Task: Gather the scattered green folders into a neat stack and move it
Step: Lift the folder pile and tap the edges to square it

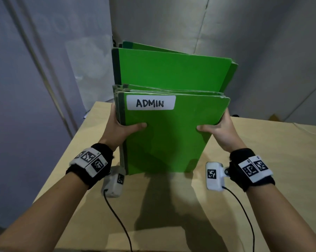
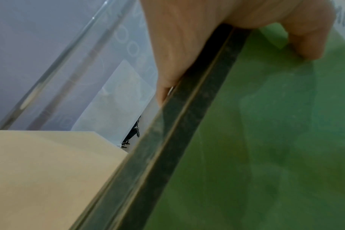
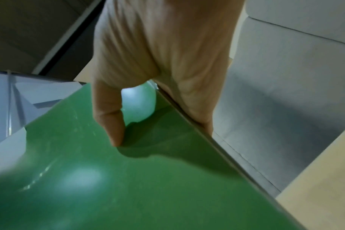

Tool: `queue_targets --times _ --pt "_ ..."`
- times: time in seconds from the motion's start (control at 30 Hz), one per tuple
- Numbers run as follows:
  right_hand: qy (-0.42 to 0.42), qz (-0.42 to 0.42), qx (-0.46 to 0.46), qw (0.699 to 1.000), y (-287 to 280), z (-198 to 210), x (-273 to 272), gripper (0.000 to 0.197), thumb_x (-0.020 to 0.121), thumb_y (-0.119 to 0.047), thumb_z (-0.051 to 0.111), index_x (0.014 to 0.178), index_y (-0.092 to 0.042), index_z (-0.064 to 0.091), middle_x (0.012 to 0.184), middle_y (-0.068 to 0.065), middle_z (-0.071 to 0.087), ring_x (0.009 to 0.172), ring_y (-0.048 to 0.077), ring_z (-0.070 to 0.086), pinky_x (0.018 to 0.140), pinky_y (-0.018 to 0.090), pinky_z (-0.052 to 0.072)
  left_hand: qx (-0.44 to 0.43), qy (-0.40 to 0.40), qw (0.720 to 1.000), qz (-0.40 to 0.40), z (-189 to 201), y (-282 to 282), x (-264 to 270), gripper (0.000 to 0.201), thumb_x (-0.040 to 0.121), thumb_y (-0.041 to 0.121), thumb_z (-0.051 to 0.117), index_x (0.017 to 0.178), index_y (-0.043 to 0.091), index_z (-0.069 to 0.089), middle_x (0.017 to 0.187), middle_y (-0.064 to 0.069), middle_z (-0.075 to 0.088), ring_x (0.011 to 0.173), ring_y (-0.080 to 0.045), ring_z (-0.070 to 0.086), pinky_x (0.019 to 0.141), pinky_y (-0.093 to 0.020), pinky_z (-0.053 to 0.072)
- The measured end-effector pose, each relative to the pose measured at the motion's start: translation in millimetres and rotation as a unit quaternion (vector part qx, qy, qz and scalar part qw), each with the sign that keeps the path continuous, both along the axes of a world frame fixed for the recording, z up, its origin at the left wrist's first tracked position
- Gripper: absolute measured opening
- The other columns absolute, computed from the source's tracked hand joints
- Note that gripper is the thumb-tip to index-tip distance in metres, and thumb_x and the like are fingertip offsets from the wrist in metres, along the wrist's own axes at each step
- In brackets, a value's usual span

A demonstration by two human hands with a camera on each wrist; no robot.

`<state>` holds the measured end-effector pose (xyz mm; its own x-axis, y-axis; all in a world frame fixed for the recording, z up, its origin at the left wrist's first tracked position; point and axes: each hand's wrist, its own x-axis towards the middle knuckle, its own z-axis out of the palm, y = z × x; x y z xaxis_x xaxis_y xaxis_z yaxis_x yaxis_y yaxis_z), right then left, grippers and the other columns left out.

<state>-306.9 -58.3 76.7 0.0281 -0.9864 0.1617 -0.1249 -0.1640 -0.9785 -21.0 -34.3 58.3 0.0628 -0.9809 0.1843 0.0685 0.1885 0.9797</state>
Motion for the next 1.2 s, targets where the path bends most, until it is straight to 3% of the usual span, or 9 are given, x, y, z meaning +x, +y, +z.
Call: queue_targets --times 0.23,0.4,0.53,0.63,0.73,0.87,1.0,1.1,1.2 --pt "-0.038 -0.030 -0.045 0.998 3 33 12 0.108 0.049 -0.054 0.080 0.142 -0.027 0.034 0.149 0.011 0.038 0.135 0.033 0.038 0.110 0.056 0.032 -0.034 0.005 0.999 0.035 48 2 -9 0.114 0.041 0.054 0.086 0.137 0.017 0.036 0.129 -0.009 0.054 0.120 -0.034 0.055 0.097 -0.051 0.049" --pt "-0.070 -0.061 -0.105 0.990 -1 56 24 0.077 0.081 -0.033 0.060 0.147 -0.015 0.026 0.146 -0.001 0.041 0.131 0.015 0.042 0.106 0.030 0.038 -0.075 0.018 0.996 0.054 67 0 -15 0.102 0.050 0.057 0.080 0.137 0.021 0.040 0.138 -0.010 0.051 0.125 -0.036 0.052 0.102 -0.055 0.043" --pt "-0.108 -0.115 -0.123 0.980 -1 68 33 0.052 0.078 -0.040 0.059 0.124 -0.020 0.047 0.108 -0.013 0.057 0.096 -0.012 0.055 0.086 0.019 0.043 -0.085 0.056 0.992 0.071 78 -3 -19 0.050 0.064 0.036 0.072 0.107 0.021 0.053 0.104 -0.002 0.062 0.095 -0.017 0.064 0.082 -0.030 0.054" --pt "-0.130 -0.140 -0.111 0.975 -5 81 35 0.054 0.072 -0.057 0.058 0.113 -0.021 0.057 0.105 -0.008 0.061 0.106 0.006 0.057 0.099 0.032 0.038 -0.080 0.082 0.990 0.077 92 -6 -20 0.044 0.063 0.041 0.070 0.095 0.016 0.053 0.097 -0.011 0.059 0.090 -0.024 0.059 0.087 -0.043 0.052" --pt "-0.147 -0.151 -0.112 0.971 -8 85 36 0.036 0.063 -0.065 0.063 0.072 -0.030 0.058 0.089 -0.007 0.059 0.104 0.022 0.058 0.099 0.040 0.038 -0.062 0.125 0.988 0.072 102 -6 -20 0.065 0.065 0.048 0.068 0.104 -0.002 0.056 0.108 -0.022 0.059 0.099 -0.034 0.060 0.098 -0.058 0.045" --pt "-0.168 -0.159 -0.135 0.963 -6 79 32 0.028 0.078 -0.041 0.057 0.059 -0.025 0.043 0.064 -0.009 0.042 0.062 0.006 0.042 0.066 0.025 0.036 -0.041 0.134 0.988 0.068 108 -6 -20 0.075 0.079 0.051 0.058 0.119 -0.012 0.055 0.114 -0.030 0.065 0.100 -0.037 0.068 0.086 -0.046 0.056" --pt "-0.138 -0.148 -0.133 0.970 -3 78 30 0.026 0.079 -0.041 0.055 0.062 -0.024 0.048 0.065 -0.008 0.048 0.061 0.007 0.046 0.065 0.026 0.037 -0.018 0.121 0.990 0.076 109 -12 -19 0.054 0.084 0.048 0.053 0.100 -0.002 0.066 0.100 -0.026 0.068 0.082 -0.027 0.068 0.074 -0.036 0.057" --pt "-0.076 -0.108 -0.087 0.987 0 79 26 0.055 0.064 -0.077 0.055 0.081 -0.025 0.060 0.088 -0.009 0.068 0.084 0.007 0.064 0.081 0.028 0.047 -0.027 0.108 0.990 0.089 111 -15 -21 0.033 0.090 0.038 0.046 0.068 0.017 0.057 0.072 -0.006 0.060 0.064 -0.017 0.061 0.060 -0.026 0.050" --pt "-0.040 -0.076 -0.072 0.994 12 68 23 0.092 0.032 -0.091 0.049 0.101 -0.030 0.056 0.100 -0.017 0.061 0.089 -0.004 0.057 0.077 0.016 0.044 -0.045 0.102 0.989 0.094 111 -21 -17 0.038 0.087 0.044 0.044 0.078 0.015 0.066 0.086 -0.013 0.067 0.079 -0.023 0.066 0.074 -0.037 0.054"
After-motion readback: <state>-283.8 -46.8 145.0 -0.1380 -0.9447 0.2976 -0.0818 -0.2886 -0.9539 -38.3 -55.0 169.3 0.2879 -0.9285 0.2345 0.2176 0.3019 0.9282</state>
